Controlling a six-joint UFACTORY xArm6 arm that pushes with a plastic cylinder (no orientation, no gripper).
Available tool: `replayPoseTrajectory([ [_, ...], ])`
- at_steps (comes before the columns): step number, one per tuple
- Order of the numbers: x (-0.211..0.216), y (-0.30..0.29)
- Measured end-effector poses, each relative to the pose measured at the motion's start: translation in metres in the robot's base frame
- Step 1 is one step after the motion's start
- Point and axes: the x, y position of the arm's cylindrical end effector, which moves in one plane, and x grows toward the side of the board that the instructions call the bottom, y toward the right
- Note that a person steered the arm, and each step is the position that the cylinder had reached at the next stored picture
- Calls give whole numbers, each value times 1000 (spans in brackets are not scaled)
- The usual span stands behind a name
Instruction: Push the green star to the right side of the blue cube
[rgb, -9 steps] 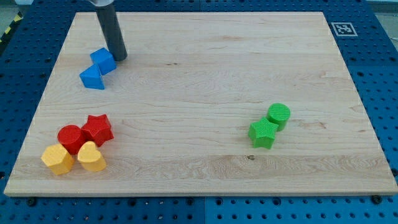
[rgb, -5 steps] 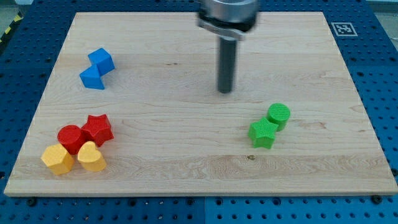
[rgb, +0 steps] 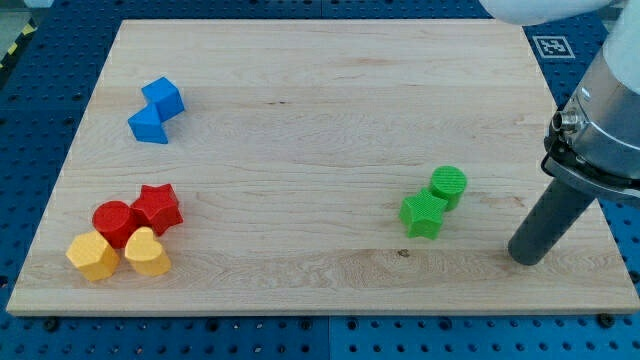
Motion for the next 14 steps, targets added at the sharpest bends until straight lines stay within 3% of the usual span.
replayPoseTrajectory([
  [2,-4,-71],
  [6,-56,-134],
  [10,-77,-116],
  [14,-176,-117],
])
